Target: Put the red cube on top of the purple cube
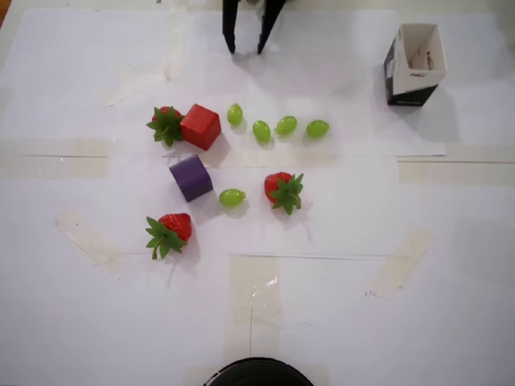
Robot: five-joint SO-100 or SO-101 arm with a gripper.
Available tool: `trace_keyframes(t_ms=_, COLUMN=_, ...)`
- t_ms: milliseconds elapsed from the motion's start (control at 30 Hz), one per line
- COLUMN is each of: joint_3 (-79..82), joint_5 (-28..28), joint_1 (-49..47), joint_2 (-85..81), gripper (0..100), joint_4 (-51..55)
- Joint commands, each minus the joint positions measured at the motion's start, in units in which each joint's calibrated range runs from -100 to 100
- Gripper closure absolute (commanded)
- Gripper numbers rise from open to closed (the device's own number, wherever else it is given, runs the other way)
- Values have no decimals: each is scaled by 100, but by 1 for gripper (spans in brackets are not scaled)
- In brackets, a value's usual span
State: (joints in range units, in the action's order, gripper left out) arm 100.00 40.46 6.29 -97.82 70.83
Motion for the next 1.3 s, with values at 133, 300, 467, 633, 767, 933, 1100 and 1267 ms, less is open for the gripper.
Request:
trace_keyframes(t_ms=133, joint_3=0, joint_5=29, joint_1=47, joint_2=31, gripper=84, joint_4=33)
trace_keyframes(t_ms=300, joint_3=0, joint_5=29, joint_1=47, joint_2=31, gripper=84, joint_4=33)
trace_keyframes(t_ms=467, joint_3=0, joint_5=34, joint_1=47, joint_2=31, gripper=84, joint_4=33)
trace_keyframes(t_ms=633, joint_3=0, joint_5=15, joint_1=47, joint_2=31, gripper=85, joint_4=17)
trace_keyframes(t_ms=767, joint_3=0, joint_5=68, joint_1=113, joint_2=31, gripper=100, joint_4=-57)
trace_keyframes(t_ms=933, joint_3=0, joint_5=88, joint_1=158, joint_2=31, gripper=100, joint_4=-531)
trace_keyframes(t_ms=1100, joint_3=0, joint_5=78, joint_1=10, joint_2=31, gripper=100, joint_4=-1078)
trace_keyframes(t_ms=1267, joint_3=0, joint_5=288, joint_1=-34, joint_2=31, gripper=100, joint_4=-1348)
